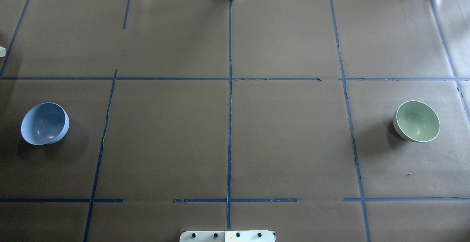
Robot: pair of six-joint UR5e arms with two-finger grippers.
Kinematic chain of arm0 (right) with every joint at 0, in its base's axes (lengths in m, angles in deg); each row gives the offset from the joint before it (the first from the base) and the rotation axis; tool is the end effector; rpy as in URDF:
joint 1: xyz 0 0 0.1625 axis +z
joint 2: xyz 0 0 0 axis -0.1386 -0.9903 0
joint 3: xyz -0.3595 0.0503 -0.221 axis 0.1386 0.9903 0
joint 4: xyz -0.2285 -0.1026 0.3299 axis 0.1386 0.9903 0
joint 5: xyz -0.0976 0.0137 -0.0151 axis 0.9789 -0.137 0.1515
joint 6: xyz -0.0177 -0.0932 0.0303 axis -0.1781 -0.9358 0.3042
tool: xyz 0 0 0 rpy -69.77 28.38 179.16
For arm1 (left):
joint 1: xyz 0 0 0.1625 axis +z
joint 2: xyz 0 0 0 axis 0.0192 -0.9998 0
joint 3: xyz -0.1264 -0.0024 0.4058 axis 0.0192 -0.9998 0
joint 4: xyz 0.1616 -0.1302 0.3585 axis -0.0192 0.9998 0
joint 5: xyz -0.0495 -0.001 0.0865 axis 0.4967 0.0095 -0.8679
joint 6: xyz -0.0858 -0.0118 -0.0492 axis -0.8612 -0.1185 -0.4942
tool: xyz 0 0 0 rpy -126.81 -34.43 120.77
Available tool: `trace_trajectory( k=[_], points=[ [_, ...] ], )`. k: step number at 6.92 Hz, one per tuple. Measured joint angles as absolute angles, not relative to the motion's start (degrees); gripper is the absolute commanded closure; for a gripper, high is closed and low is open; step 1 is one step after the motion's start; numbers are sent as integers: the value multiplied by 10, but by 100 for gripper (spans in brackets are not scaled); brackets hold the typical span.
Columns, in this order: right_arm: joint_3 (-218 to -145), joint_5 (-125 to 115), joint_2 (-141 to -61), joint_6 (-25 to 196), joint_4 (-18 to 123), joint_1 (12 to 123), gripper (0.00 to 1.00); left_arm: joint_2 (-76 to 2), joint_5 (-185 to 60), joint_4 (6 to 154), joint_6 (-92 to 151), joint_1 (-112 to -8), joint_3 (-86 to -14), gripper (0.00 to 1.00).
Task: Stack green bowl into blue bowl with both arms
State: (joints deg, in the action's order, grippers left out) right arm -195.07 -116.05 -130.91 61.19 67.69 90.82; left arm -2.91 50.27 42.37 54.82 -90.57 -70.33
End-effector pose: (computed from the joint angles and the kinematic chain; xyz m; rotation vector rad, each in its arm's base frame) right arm 0.0108 -0.4291 0.5969 0.0923 -0.7690 -0.2863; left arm -0.0601 -0.3783 0.6035 0.0011 0.7789 0.1612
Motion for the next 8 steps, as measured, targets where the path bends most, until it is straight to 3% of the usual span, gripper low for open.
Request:
trace_trajectory(
  k=[8],
  points=[
    [-1968,-1163,-1317,608,676,915,0,-32,503,429,545,-916,-725,0]
  ],
)
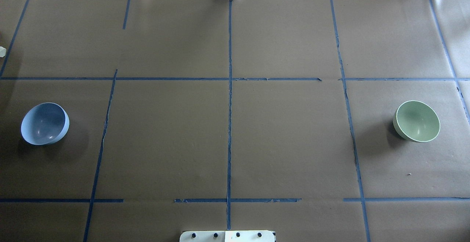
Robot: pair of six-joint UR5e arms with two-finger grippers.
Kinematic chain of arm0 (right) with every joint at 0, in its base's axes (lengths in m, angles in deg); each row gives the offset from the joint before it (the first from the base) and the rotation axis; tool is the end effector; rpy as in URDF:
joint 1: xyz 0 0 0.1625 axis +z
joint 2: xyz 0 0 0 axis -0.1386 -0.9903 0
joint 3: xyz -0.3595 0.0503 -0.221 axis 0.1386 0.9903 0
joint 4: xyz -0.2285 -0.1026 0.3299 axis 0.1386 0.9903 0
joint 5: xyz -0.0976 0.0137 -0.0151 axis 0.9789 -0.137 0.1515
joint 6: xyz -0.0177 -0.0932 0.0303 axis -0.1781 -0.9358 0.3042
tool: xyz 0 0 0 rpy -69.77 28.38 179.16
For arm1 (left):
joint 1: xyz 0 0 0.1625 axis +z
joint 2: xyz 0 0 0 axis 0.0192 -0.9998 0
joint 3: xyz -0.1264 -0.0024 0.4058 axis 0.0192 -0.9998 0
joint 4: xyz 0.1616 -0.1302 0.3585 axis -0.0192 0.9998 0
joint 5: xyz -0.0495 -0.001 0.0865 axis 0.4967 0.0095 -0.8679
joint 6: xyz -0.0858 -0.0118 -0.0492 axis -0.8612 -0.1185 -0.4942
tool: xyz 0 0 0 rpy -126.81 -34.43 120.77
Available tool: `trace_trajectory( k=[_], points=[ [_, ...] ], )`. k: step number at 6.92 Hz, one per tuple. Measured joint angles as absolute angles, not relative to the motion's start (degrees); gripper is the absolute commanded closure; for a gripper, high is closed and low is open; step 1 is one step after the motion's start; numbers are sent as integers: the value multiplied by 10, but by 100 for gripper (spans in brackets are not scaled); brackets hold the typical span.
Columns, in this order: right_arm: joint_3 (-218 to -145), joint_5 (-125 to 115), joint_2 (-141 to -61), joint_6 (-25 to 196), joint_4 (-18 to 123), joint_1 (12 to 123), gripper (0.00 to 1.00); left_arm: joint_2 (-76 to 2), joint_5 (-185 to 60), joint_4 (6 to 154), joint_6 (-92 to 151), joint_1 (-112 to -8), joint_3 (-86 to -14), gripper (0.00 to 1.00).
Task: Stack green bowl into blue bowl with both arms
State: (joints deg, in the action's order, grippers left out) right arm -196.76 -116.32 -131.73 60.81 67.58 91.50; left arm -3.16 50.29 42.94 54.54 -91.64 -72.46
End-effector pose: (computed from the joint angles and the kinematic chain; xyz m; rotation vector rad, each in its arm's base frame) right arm 0.0162 -0.4232 0.5878 0.1157 -0.7724 -0.2879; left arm -0.0671 -0.3804 0.5828 0.0553 0.7747 0.1589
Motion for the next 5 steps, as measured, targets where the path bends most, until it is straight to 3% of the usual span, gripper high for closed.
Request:
trace_trajectory(
  k=[3,5],
  points=[
    [-1967,-1164,-1315,614,676,914,0,-31,522,475,472,-887,-719,0],
    [-1965,-1164,-1312,616,676,912,0,-35,529,622,304,-792,-678,0]
  ],
)
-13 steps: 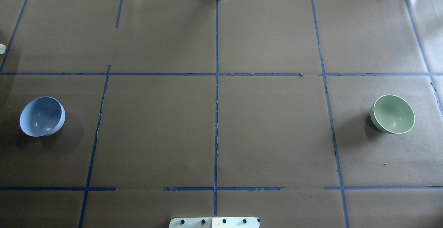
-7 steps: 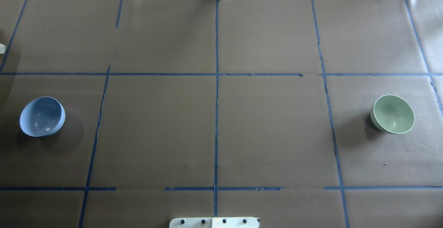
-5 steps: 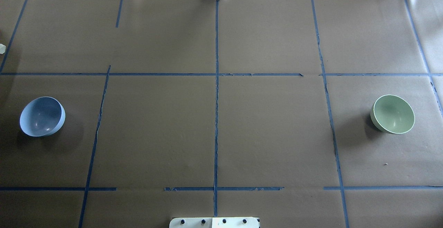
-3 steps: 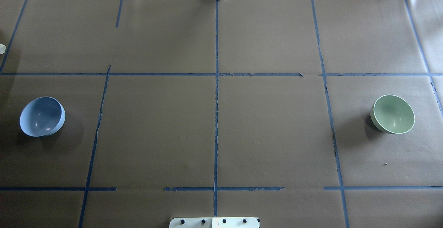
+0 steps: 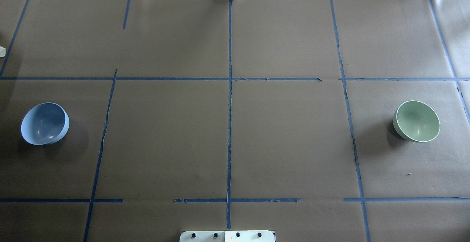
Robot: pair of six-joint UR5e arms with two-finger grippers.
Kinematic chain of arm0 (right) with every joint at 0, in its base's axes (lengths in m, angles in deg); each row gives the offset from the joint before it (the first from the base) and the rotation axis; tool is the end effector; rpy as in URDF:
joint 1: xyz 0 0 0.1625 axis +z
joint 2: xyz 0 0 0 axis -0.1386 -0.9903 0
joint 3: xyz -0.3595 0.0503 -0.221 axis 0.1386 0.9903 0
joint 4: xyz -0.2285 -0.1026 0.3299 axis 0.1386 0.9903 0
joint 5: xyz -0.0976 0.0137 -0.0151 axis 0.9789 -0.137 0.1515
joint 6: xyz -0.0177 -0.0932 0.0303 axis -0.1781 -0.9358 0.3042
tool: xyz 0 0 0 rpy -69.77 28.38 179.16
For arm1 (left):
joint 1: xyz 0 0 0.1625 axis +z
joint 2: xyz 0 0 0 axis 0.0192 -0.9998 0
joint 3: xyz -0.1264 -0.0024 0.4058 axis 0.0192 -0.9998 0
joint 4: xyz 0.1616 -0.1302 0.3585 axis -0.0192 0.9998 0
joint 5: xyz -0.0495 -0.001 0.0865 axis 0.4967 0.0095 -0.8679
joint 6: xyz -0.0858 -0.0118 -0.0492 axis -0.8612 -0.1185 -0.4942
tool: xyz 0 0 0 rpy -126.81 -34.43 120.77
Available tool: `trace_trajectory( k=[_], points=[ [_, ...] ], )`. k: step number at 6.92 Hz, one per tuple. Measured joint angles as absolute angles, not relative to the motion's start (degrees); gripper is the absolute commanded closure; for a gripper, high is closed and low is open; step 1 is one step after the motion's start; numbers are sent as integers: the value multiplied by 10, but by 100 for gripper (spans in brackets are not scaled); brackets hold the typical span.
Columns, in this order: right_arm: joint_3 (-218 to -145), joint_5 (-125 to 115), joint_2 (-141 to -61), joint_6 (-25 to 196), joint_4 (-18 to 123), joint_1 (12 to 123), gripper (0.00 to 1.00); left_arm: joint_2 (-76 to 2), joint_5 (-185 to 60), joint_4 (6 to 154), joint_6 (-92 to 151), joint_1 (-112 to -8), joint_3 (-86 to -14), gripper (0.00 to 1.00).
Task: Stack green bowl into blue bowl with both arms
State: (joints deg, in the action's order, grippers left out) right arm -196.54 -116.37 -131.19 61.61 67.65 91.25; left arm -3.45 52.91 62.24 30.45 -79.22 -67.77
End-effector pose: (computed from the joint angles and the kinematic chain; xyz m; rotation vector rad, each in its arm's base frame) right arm 0.0138 -0.4271 0.5858 0.1128 -0.7741 -0.2805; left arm 0.0236 -0.4056 0.5823 0.0402 0.8466 0.0721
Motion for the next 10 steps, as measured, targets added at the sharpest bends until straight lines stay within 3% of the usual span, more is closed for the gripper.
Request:
trace_trajectory(
  k=[3,4,5,6,8,10],
  points=[
    [-1965,-1171,-1312,617,677,912,0,-88,506,881,-1,-652,-557,0],
    [-1964,-1179,-1312,617,677,911,0,-108,492,903,-45,-616,-537,13],
    [-1962,-1183,-1312,617,677,911,0,-121,487,911,-62,-595,-520,70],
    [-1960,-1185,-1312,617,677,911,0,-129,486,913,-68,-584,-507,100],
    [-1958,-1186,-1312,617,677,911,0,-137,486,914,-75,-576,-503,100],
    [-1958,-1188,-1312,616,677,911,0,-199,494,909,-164,-569,-516,100]
  ],
)
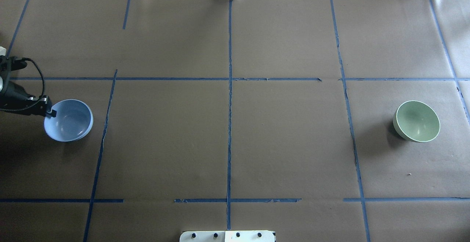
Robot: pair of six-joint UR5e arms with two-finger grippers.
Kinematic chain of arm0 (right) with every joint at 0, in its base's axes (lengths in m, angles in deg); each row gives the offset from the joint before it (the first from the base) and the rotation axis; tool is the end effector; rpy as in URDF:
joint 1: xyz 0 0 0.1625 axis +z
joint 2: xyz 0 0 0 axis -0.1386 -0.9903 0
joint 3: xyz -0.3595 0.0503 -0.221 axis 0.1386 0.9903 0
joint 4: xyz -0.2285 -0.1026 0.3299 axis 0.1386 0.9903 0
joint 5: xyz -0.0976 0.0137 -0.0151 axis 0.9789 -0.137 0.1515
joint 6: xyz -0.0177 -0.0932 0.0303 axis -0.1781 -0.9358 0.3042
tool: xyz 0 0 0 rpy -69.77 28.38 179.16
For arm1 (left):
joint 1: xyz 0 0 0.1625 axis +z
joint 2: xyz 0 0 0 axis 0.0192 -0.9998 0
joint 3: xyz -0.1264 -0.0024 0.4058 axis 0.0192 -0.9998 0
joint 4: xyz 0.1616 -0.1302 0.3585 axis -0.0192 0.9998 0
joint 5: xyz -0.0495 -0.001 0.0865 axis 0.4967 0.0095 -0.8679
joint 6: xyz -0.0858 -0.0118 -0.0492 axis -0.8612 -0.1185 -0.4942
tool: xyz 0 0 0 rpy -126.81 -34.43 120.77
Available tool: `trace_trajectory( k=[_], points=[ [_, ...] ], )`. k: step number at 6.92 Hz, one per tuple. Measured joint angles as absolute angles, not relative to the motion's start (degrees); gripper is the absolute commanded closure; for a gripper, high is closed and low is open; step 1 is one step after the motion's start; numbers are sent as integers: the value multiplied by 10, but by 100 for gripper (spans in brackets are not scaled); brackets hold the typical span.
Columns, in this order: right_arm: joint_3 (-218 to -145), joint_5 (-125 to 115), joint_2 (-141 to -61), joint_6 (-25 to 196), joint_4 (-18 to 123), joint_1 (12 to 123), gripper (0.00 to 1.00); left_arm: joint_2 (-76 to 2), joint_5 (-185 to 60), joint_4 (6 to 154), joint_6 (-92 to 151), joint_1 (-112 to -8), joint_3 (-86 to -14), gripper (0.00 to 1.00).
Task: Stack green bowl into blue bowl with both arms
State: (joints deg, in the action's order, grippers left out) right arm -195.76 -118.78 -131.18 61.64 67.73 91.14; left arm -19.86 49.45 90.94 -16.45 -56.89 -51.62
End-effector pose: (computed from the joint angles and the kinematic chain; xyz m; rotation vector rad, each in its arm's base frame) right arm 0.0102 -0.4264 0.5896 0.0974 -0.8166 -0.2767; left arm 0.2455 -0.4760 0.5357 -0.0527 1.0083 -0.1341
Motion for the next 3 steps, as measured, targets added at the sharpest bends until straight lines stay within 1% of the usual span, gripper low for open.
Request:
trace_trajectory(
  k=[1,3],
  points=[
    [-1958,-1190,-1312,616,677,911,0,-263,498,908,-257,-544,-519,100],
    [-1958,-1192,-1311,616,677,911,0,-394,452,889,-429,-445,-520,100]
  ],
)
